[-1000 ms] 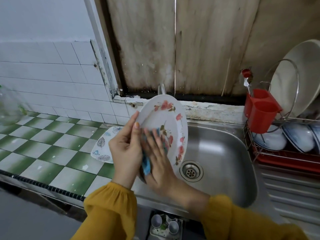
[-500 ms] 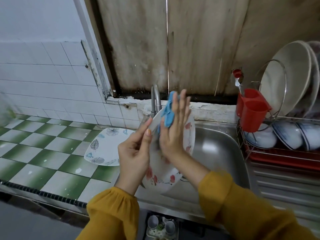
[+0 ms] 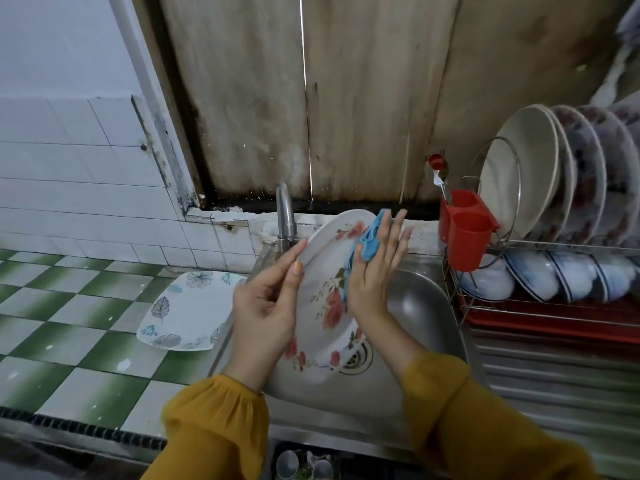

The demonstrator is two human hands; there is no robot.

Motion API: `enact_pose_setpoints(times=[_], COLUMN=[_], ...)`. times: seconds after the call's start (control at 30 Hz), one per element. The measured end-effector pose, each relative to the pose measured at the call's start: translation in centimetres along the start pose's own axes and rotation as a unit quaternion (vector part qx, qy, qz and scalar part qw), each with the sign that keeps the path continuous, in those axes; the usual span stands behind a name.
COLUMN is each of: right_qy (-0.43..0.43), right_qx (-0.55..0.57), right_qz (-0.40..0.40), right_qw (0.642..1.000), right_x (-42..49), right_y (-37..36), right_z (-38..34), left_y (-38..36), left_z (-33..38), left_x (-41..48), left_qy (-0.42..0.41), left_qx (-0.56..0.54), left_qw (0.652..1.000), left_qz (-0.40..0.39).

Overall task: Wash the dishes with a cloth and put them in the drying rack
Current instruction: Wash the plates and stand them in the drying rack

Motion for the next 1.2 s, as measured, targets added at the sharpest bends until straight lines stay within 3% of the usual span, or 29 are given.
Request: enact_pose_setpoints(times=[0.1, 0.2, 0.27, 0.3, 0.4, 0.47, 0.57, 0.7, 0.83, 0.9, 1.0, 1.07, 1.2], right_qy=[0.064, 0.228, 0.284, 0.258, 0.060, -0.030, -0.094, -0.277, -0.412, -0.433, -0.342, -0.312, -0.275], right_qx=[0.039, -0.026, -0.107, -0.137, -0.187, -0.155, -0.062, 0.060, 0.186, 0.172, 0.004, -0.097, -0.181], right_qz=[-0.009, -0.151, -0.211, -0.218, -0.165, -0.110, -0.020, 0.007, 0.011, 0.027, 0.052, 0.080, 0.124], right_qw=[0.997, 0.961, 0.929, 0.931, 0.967, 0.981, 0.993, 0.959, 0.892, 0.884, 0.938, 0.942, 0.936], right_x=[-1.3, -6.9, -9.7, -9.9, -8.2, -7.3, -5.9, -5.9, -7.0, -7.7, -7.6, -7.9, -7.5], right_y=[0.6, -0.3, 0.4, 1.2, 6.0, 9.4, 13.7, 18.6, 23.4, 26.0, 30.5, 33.6, 38.9], right_z=[-4.7, -7.1, -4.9, -3.1, 2.7, 4.4, 5.0, 7.0, 7.7, 7.8, 7.0, 6.4, 4.5], left_y=[-1.6, -1.2, -0.4, 0.0, 0.4, -0.1, -2.4, -6.2, -10.3, -12.7, -16.5, -19.4, -25.1], left_z=[-0.3, -1.2, -2.0, -2.3, -3.2, -4.0, -5.8, -7.4, -8.0, -8.2, -8.6, -8.4, -7.6], left_x=[-0.5, -0.3, 0.0, 0.1, 0.0, -0.1, -0.7, -2.4, -4.3, -5.5, -7.3, -8.2, -10.1], left_qy=[0.005, 0.041, 0.064, 0.073, 0.091, 0.106, 0.144, 0.200, 0.258, 0.288, 0.321, 0.325, 0.312], left_qx=[-0.008, -0.056, -0.076, -0.081, -0.092, -0.117, -0.151, -0.177, -0.226, -0.245, -0.253, -0.243, -0.147], left_qw=[1.000, 0.997, 0.993, 0.991, 0.987, 0.982, 0.974, 0.963, 0.939, 0.926, 0.911, 0.906, 0.892], left_qz=[-0.011, 0.033, 0.063, 0.073, 0.096, 0.101, 0.092, 0.044, 0.000, -0.021, -0.063, -0.117, -0.291])
Point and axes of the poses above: each hand's wrist, its own x-axis towards the middle knuckle, its own y-axis out of the back of the hand, z = x × y, the point moved 9 cm from there along x, towards the middle knuckle, and after that the axes turned 1 degree about y, right-handed, at the moved point
